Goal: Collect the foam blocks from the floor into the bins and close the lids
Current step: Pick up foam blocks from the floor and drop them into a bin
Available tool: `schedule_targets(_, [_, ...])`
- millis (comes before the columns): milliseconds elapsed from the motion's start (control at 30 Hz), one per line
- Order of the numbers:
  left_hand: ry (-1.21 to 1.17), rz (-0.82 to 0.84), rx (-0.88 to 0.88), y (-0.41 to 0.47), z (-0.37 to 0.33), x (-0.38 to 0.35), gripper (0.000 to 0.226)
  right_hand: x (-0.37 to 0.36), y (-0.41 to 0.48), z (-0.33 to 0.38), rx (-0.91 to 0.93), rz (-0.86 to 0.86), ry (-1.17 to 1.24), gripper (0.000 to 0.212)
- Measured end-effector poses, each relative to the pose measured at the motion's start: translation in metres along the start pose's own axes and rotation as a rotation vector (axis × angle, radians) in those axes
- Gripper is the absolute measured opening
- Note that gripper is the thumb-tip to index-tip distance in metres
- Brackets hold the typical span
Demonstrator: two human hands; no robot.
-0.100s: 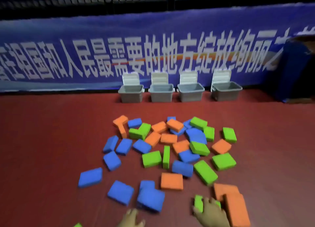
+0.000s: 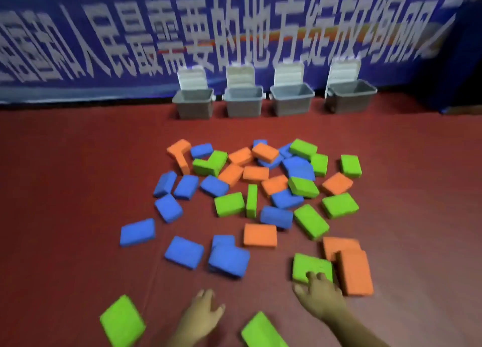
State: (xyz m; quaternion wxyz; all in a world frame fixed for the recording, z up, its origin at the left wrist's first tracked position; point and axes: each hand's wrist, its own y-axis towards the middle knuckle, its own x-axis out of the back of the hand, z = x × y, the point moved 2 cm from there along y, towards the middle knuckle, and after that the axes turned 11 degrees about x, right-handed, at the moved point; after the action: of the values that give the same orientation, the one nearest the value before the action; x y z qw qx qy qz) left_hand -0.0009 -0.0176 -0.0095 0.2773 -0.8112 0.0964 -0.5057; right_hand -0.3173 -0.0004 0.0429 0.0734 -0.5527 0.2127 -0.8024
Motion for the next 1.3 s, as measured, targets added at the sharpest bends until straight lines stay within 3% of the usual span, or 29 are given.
schedule_targets(67, [0.055,0.078,-0.012,0.028,-0.006,-0.031,0.072,-0.038,0.026,-0.019,0.031,0.048,-0.011,0.063])
schedule_targets(167, [0.074,0.12,0.027,0.061,0.006,-0.105,0.041,-0.12,0.057,-0.053,-0.023,0.127,0.048,0.063])
schedule_targets(267, [0.05,0.12,0.025,0.113,0.025,-0.177,0.031,-0.2,0.094,-0.077,-0.012,0.169,0.062,0.062])
schedule_targets(433, [-0.064,0.255,0.14,0.19,0.068,-0.305,0.016,-0.344,0.151,-0.108,-0.038,0.24,0.106,0.058])
schedule_targets(700, [-0.19,0.327,0.334,0.293,0.147,-0.487,0.03,-0.556,0.234,-0.148,-0.085,0.293,0.333,0.058])
schedule_targets(800, [-0.376,0.386,0.473,0.319,0.169,-0.536,0.025,-0.609,0.259,-0.164,-0.098,0.293,0.356,0.063])
schedule_targets(867, [-0.573,0.445,0.573,0.331,0.179,-0.562,0.036,-0.634,0.269,-0.171,-0.102,0.319,0.325,0.065])
schedule_targets(967, [-0.873,0.484,0.707,0.336,0.184,-0.575,0.044,-0.648,0.273,-0.173,-0.098,0.311,0.24,0.068])
schedule_targets(1033, [-0.975,0.464,0.73,0.336,0.187,-0.567,0.042,-0.646,0.27,-0.165,-0.107,0.267,0.468,0.057])
schedule_targets(1133, [-1.019,0.383,0.671,0.334,0.194,-0.528,0.045,-0.621,0.261,-0.136,-0.064,0.157,0.761,0.065])
schedule_targets(1200, [-1.027,0.358,0.596,0.332,0.201,-0.486,0.063,-0.588,0.257,-0.106,-0.014,0.128,0.78,0.062])
schedule_targets(1300, [-0.786,0.314,0.358,0.33,0.213,-0.395,0.113,-0.523,0.254,-0.049,0.06,0.148,0.766,0.083])
